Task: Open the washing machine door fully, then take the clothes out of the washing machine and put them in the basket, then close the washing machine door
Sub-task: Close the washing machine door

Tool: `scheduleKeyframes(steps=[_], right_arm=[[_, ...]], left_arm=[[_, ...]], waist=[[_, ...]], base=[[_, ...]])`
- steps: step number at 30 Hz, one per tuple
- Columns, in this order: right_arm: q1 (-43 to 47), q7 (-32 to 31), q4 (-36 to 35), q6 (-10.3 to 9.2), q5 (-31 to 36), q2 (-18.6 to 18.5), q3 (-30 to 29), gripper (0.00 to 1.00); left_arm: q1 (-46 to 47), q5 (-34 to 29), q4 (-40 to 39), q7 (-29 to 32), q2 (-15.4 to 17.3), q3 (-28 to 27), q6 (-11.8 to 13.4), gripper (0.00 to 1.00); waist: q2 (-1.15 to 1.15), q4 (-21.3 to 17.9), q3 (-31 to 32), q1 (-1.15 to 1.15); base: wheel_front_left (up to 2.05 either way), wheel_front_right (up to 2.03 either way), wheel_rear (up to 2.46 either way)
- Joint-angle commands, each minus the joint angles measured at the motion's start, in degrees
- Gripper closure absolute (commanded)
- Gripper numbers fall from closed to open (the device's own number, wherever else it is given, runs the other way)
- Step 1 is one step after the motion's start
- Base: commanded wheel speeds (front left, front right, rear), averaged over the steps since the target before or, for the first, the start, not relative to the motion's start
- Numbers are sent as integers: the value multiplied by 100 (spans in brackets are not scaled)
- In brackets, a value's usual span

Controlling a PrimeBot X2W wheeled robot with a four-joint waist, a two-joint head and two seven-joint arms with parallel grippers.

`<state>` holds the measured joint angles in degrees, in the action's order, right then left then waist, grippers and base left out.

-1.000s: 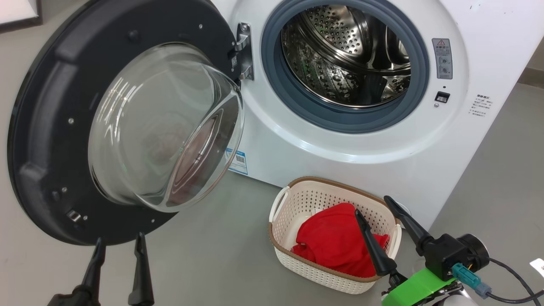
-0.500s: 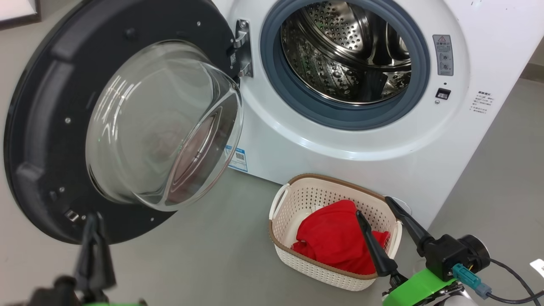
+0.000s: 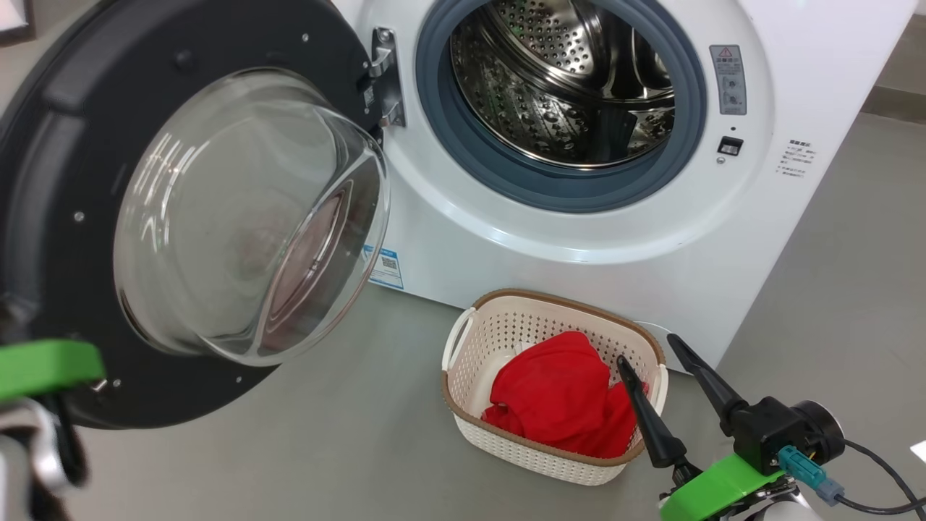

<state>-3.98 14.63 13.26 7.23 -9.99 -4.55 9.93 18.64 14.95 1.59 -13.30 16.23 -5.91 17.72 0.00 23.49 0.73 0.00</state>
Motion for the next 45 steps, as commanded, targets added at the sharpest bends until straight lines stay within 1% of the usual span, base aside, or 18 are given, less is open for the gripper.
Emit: scheduleKeyframes(steps=[1,4,7,10,11,12,13,20,24,28,31,36,45], right_arm=[[-214,37,-111,25,51,1,69,0],[-207,37,-100,25,62,2,35,0],[-203,37,-96,25,65,-6,22,0],[-203,37,-89,25,67,-19,20,0],[-199,37,-87,25,67,-21,22,0],[-199,37,-87,25,67,-21,22,0],[-193,37,-85,25,67,-22,22,0],[-171,37,-36,25,54,-17,43,0],[-193,37,-26,25,42,-13,80,0],[-179,37,-10,25,41,-63,91,0],[-165,37,-4,25,35,-88,91,0],[-167,37,-2,25,33,-99,103,0],[-184,37,-27,25,32,-76,109,0]], left_arm=[[469,129,151,-36,343,-394,36,100],[863,423,652,27,424,-638,5,100],[1267,784,1227,172,508,-838,-128,100],[1675,1286,1868,408,506,-1089,-282,100],[1787,1418,2116,530,528,-1154,-312,100],[1787,1418,2116,530,528,-1154,-312,100],[1901,1551,2352,622,542,-1227,-344,100],[2567,2614,3711,1464,514,-1728,-698,100],[2837,3247,4230,2076,459,-2054,-861,100],[2967,3716,4502,2575,405,-2285,-1011,100],[2983,3927,4572,2878,371,-2349,-1133,100],[2906,4069,4506,3246,357,-2323,-1290,100],[2609,4290,4277,3753,129,-2287,-1397,100]], waist=[[0,-44,-9,0],[0,-77,-8,0],[0,-99,-9,0],[0,-118,-3,0],[0,-124,4,0],[0,-124,4,0],[0,-126,13,0],[0,-179,45,0],[0,-238,14,0],[0,-285,-10,0],[0,-307,-8,0],[0,-324,-16,0],[0,-294,-69,0]], base=[[0,0,0],[0,0,0],[0,0,0],[0,0,0],[0,0,0],[0,0,0],[0,0,0],[0,0,0],[0,0,0],[0,0,0],[0,0,0],[0,0,0],[0,0,0]])
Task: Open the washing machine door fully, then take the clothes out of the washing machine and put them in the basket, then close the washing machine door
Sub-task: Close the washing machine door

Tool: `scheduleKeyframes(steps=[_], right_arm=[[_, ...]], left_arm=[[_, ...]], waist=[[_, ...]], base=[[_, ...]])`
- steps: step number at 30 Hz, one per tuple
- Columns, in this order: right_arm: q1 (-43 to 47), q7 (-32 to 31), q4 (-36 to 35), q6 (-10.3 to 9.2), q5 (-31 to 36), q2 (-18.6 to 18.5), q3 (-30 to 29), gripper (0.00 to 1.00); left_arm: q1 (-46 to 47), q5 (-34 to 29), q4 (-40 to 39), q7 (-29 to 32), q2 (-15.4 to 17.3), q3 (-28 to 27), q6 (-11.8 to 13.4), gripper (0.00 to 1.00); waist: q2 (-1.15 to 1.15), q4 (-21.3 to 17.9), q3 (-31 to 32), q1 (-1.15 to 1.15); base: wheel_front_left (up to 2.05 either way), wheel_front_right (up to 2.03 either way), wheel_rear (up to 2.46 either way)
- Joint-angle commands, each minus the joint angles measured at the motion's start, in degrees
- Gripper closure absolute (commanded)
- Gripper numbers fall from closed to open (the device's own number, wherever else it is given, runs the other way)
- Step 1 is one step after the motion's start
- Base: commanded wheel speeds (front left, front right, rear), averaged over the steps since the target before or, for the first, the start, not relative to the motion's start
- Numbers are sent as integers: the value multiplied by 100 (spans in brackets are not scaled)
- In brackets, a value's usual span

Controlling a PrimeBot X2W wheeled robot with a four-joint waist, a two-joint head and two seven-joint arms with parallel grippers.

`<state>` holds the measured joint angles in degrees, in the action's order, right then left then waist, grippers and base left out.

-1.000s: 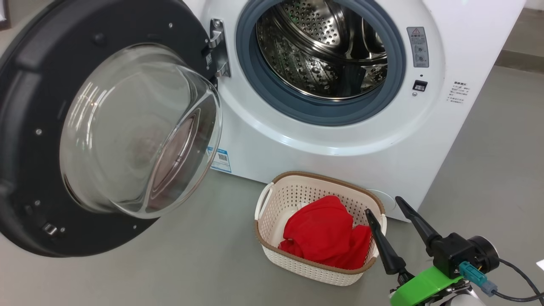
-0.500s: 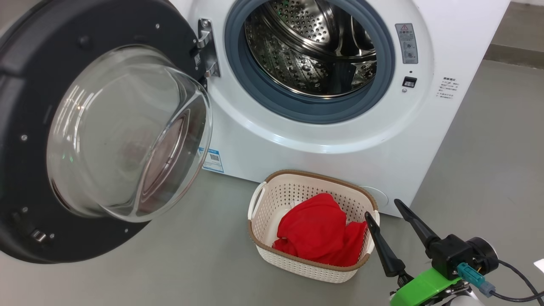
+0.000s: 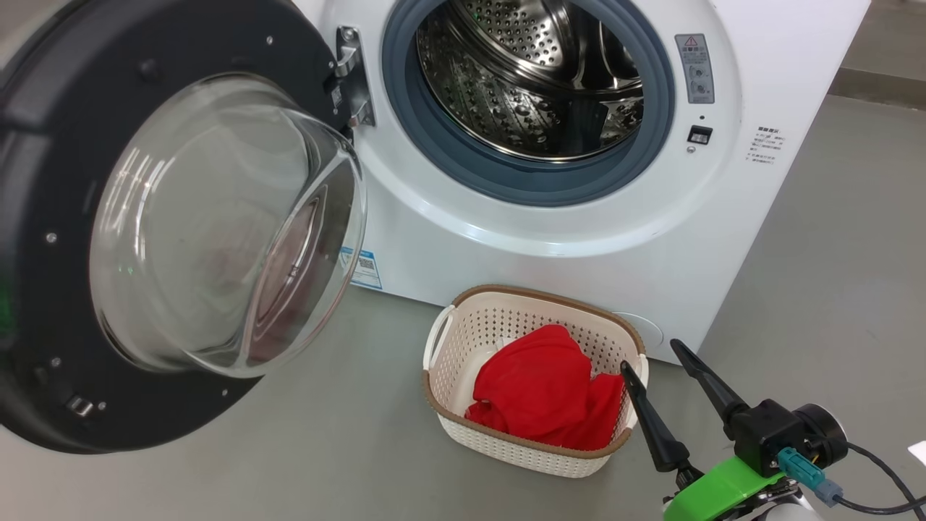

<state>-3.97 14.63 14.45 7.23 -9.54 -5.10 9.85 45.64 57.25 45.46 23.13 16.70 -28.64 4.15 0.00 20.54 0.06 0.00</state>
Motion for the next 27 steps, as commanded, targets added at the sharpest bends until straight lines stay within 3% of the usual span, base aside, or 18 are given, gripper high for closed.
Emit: scheduleKeyframes(steps=[1,6,12,27], right_arm=[[-187,37,-149,25,-18,-13,122,0],[-208,37,-139,25,-44,15,150,0],[-219,37,-135,25,-57,25,154,0],[-237,37,-169,25,-114,66,156,0]], left_arm=[[-122,122,-146,166,47,-41,-64,100],[-336,478,-449,475,-186,-194,-215,100],[-535,785,-865,725,-420,-339,-225,100],[-1224,1158,-2596,1370,-1125,-240,231,100]], waist=[[0,1,-4,0],[0,-11,-5,0],[0,-19,-7,0],[0,-59,-25,0]], base=[[0,0,0],[0,0,0],[0,0,0],[0,0,0]])
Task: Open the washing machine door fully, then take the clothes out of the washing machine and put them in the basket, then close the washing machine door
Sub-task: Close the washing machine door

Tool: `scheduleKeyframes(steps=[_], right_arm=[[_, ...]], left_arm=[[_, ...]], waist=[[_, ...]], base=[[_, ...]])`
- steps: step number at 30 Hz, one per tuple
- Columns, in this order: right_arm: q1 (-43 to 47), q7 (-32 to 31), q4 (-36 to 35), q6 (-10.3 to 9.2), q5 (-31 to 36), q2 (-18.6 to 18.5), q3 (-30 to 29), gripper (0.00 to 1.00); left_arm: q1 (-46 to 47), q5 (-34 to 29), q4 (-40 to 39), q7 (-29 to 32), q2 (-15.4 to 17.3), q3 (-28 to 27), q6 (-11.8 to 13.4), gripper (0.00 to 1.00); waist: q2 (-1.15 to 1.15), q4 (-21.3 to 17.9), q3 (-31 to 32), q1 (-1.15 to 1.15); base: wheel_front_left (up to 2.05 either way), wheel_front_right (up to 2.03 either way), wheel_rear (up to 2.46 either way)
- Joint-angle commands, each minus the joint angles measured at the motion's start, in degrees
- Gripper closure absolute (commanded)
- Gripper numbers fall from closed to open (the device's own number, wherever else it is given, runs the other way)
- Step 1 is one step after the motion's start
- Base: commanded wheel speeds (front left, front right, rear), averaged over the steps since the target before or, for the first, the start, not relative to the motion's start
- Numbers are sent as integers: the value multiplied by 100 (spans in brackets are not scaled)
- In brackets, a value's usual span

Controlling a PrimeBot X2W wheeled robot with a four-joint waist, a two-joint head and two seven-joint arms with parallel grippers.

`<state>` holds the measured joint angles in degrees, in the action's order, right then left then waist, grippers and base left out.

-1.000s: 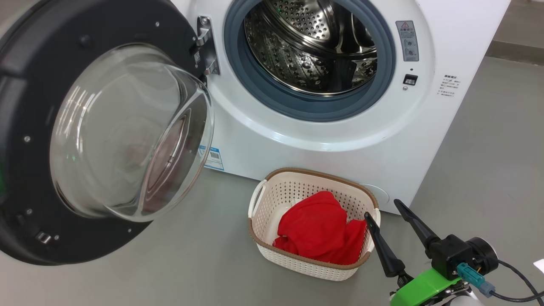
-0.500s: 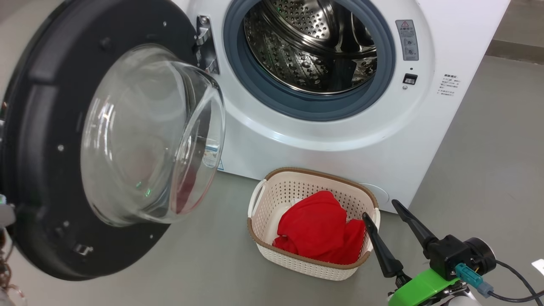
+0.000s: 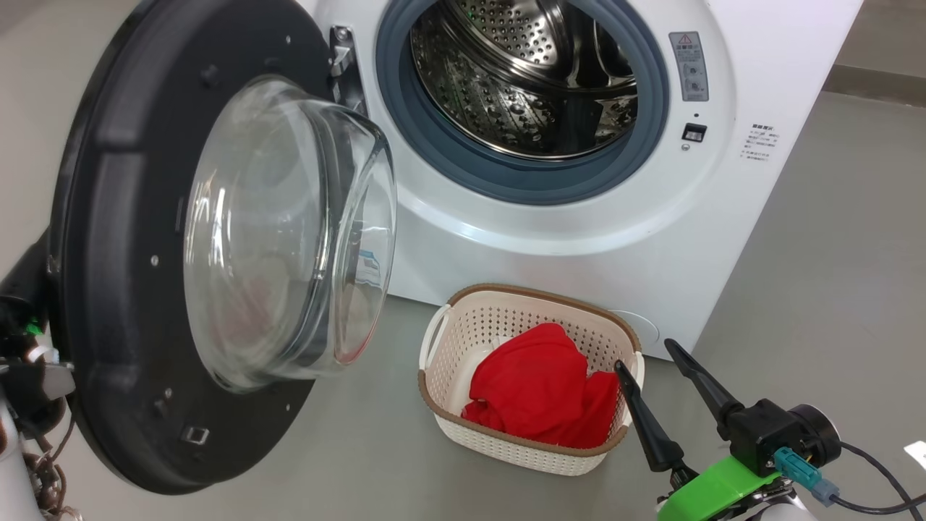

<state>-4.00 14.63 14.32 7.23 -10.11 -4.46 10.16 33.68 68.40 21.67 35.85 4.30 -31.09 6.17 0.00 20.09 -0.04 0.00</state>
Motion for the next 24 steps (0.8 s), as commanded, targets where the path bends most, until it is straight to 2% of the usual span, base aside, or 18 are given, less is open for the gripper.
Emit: scheduleKeyframes(steps=[1,10,24], right_arm=[[-241,37,-155,25,-57,3,126,0],[-279,37,-157,25,-70,14,81,0],[-324,37,-141,25,-79,47,69,0]], left_arm=[[-64,73,-317,122,83,14,65,100],[-456,331,-1045,219,-108,288,332,100],[-894,943,-1482,-119,-141,907,522,100]], waist=[[0,-28,-26,0],[0,-201,-118,0],[0,-424,-110,0]], base=[[0,0,0],[0,0,0],[0,0,0]])
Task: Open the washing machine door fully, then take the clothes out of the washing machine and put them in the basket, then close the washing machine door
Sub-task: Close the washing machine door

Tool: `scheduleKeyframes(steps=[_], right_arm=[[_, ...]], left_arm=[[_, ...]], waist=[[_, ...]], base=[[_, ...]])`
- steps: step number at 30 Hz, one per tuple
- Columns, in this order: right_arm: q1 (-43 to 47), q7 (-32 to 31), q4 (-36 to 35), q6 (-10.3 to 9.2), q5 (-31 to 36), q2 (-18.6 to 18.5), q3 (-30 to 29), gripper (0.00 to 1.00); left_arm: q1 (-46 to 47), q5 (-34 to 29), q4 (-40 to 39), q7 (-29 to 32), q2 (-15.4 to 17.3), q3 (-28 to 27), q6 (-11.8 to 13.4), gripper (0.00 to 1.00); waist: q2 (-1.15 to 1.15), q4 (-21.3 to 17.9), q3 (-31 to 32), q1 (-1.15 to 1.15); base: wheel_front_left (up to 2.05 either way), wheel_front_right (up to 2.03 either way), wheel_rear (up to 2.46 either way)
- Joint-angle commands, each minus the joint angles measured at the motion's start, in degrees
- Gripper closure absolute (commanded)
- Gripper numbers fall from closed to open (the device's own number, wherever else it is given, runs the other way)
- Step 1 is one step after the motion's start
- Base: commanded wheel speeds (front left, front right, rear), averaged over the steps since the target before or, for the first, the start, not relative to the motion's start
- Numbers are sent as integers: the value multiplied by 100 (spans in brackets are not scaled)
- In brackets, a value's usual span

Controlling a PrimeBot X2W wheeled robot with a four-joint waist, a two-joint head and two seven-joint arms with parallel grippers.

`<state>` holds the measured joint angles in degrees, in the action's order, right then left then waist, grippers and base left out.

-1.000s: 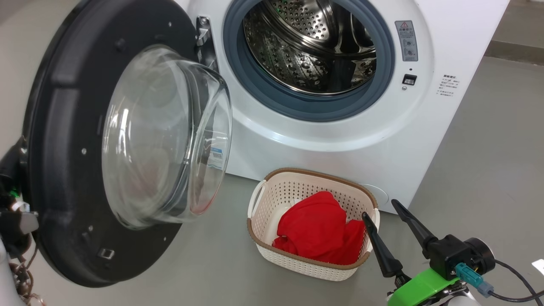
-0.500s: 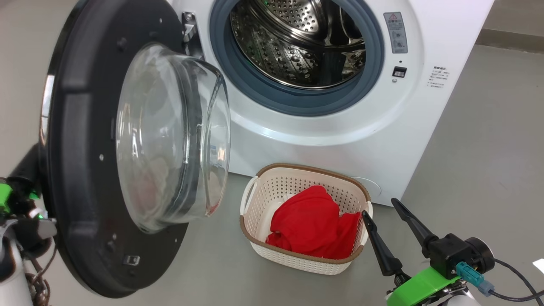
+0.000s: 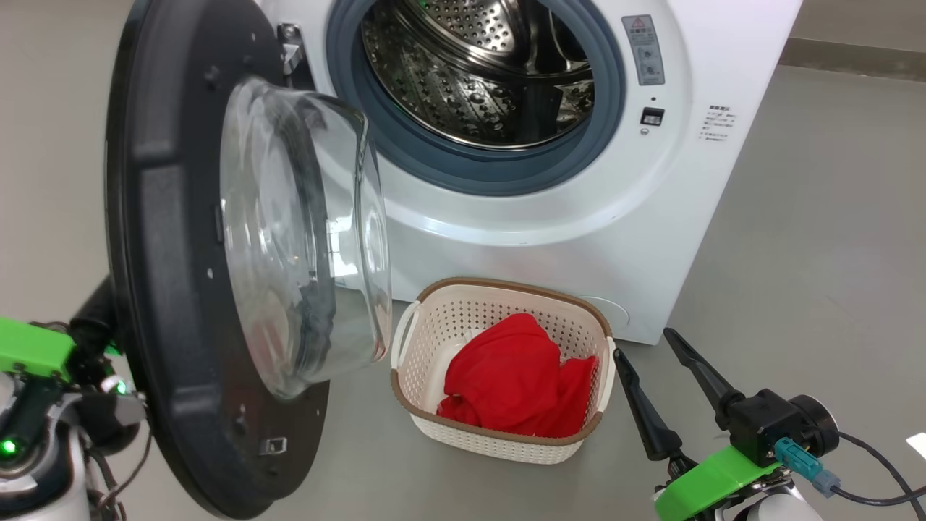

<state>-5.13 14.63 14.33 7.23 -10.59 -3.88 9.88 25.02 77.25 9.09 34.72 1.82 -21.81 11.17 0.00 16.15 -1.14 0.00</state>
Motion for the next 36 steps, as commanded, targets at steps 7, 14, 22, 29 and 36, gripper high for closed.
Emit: scheduleKeyframes(steps=[7,14,22,29,36], right_arm=[[-201,37,-143,25,-35,-8,116,0],[-203,37,-139,25,-31,-19,136,0],[-197,37,-123,25,-47,-30,131,0],[-231,37,-152,25,-76,-54,164,0],[-271,37,-155,25,-87,-87,172,0]], left_arm=[[-263,316,-491,-186,107,269,83,100],[-430,619,-831,-372,107,614,156,100],[-538,819,-1000,-526,106,933,227,100],[-532,999,-1029,-622,106,1126,219,100],[-460,1148,-970,-776,106,1258,143,100]], waist=[[0,-173,-15,0],[0,-338,-12,0],[0,-531,-5,0],[0,-698,-69,0],[0,-862,-163,0]], base=[[0,0,0],[0,0,0],[0,0,0],[0,0,0],[0,0,0]])
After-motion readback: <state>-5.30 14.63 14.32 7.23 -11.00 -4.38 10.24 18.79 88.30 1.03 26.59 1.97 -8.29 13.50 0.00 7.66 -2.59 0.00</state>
